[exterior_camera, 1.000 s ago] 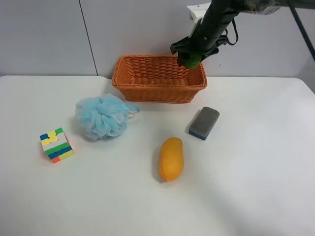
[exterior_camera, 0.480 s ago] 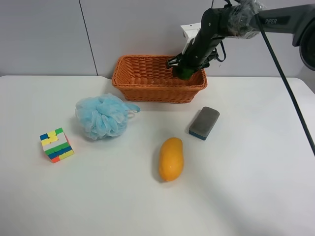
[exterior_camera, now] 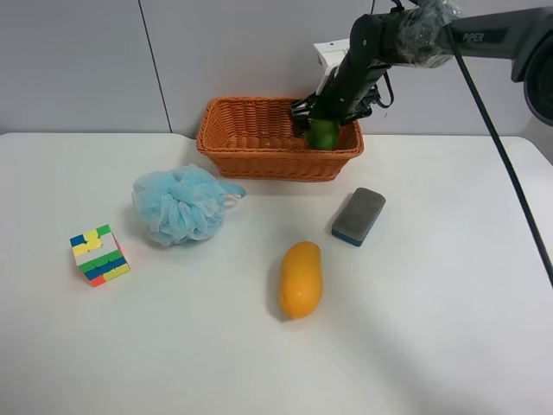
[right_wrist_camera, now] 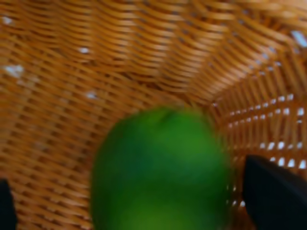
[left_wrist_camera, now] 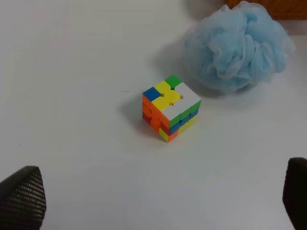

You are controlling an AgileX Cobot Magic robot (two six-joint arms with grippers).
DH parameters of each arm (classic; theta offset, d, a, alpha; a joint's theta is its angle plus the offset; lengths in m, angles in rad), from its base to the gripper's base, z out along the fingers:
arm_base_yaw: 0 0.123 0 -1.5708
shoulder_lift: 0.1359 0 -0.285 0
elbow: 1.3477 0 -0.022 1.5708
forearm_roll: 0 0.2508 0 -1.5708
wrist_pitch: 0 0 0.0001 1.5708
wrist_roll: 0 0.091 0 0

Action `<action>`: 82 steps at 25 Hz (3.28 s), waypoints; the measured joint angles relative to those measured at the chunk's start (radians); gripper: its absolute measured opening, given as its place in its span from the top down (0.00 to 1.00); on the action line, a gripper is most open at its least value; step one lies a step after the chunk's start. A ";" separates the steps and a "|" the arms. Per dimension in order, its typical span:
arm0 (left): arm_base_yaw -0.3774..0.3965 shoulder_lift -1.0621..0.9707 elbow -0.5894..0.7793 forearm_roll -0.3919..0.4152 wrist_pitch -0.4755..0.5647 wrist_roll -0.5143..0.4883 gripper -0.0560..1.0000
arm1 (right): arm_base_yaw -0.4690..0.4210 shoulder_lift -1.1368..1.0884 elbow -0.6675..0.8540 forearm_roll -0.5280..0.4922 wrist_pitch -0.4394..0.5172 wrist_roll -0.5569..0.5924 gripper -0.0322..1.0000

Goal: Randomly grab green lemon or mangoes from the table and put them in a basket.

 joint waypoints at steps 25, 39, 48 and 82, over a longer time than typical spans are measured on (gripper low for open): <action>0.000 0.000 0.000 0.000 0.000 0.000 0.01 | 0.013 -0.270 -0.119 0.000 0.587 0.000 0.01; 0.000 0.000 0.000 0.000 0.000 0.000 0.01 | 0.013 -0.837 0.326 0.000 0.601 0.000 0.01; 0.000 0.000 0.000 0.000 0.000 0.000 0.01 | 0.013 -1.382 0.815 -0.002 0.602 0.000 0.01; 0.000 0.000 0.000 0.000 0.000 0.000 0.01 | -0.303 -2.288 1.409 -0.028 0.449 -0.009 0.01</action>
